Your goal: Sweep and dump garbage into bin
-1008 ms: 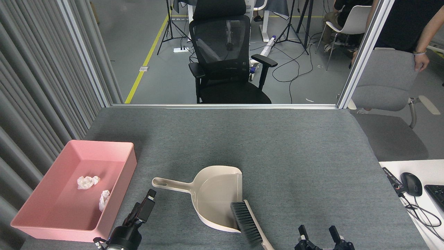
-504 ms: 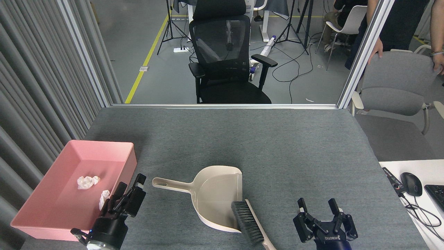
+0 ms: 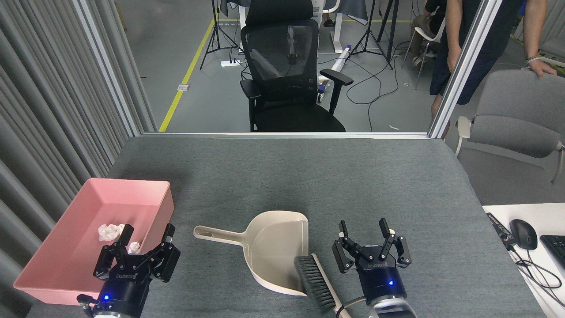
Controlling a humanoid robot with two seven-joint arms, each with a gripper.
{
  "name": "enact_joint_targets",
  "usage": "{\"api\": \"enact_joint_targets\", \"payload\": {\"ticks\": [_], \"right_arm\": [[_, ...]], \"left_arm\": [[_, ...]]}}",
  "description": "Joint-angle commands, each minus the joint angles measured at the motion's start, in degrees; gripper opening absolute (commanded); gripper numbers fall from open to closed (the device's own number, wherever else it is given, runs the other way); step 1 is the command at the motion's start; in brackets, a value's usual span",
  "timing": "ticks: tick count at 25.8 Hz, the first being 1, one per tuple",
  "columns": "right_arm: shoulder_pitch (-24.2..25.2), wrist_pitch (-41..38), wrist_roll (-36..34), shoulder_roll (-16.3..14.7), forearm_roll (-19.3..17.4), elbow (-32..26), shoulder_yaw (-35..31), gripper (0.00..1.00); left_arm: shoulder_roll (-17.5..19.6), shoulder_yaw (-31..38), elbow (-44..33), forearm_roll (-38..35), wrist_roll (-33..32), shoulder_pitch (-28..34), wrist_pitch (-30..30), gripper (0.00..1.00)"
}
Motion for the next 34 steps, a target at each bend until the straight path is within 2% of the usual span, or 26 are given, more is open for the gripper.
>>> {"api": "enact_joint_targets", "payload": {"ticks": [1, 5, 9, 13, 20, 24, 29, 34], "right_arm": [[1.00, 0.41, -2.62, 0.41, 0.28, 0.20, 0.25, 0.98], [2.32, 0.85, -5.35, 1.20, 0.28, 0.20, 0.16, 0.98], [2.14, 0.85, -4.73, 3.57, 0.28, 0.20, 0.60, 0.98], [2.23, 2.08, -0.87, 5.59, 0.46, 0.29, 0.78, 0.98], [1.88, 3.31, 0.28, 5.59, 0.63, 0.29, 1.04, 0.98], [1.26, 3.48, 6.08, 5.59, 0.99, 0.29, 4.38, 0.98], [0.03, 9.37, 6.17, 4.80, 1.60, 1.26, 5.26, 0.98], [0.74, 9.73, 5.81, 3.92, 1.51, 1.26, 5.26, 0.98]], "left_arm": [[0.59, 2.64, 0.14, -0.43, 0.33, 0.78, 0.24, 0.98], [-0.64, 3.96, -0.21, -0.52, 0.86, 2.28, 0.24, 0.98], [-0.37, 4.49, 0.23, -0.96, 1.04, 2.72, -0.29, 0.98], [-0.46, 4.58, 0.32, -5.44, 1.04, 2.72, -2.66, 0.98], [-0.37, 4.67, 0.23, -6.41, 0.86, 2.54, -3.27, 0.98], [-0.46, 7.74, -0.56, -6.58, 0.42, 2.45, -2.83, 0.98], [-0.72, 8.00, -1.00, -6.41, 0.51, 2.54, -3.27, 0.98], [-0.72, 5.72, -1.00, -6.41, 0.42, 2.54, -3.36, 0.98]]}}
